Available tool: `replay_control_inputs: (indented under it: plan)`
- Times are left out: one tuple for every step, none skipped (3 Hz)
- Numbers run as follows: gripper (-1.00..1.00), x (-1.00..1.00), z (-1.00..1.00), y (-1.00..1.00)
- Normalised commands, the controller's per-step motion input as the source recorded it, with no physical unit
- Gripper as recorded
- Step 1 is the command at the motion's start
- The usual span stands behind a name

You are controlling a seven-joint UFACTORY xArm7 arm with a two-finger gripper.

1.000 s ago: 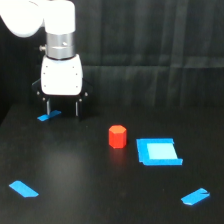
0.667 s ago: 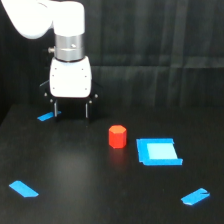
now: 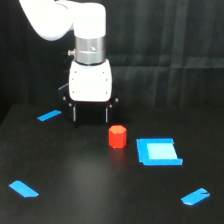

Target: Pick up the red object from the table

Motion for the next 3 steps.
replay_control_inputs:
  plan:
    - [0.98, 0.85, -0.21, -0.54]
    - [1.0, 0.36, -0.09, -0.86]
    - [1.0, 0.18, -0.11, -0.64]
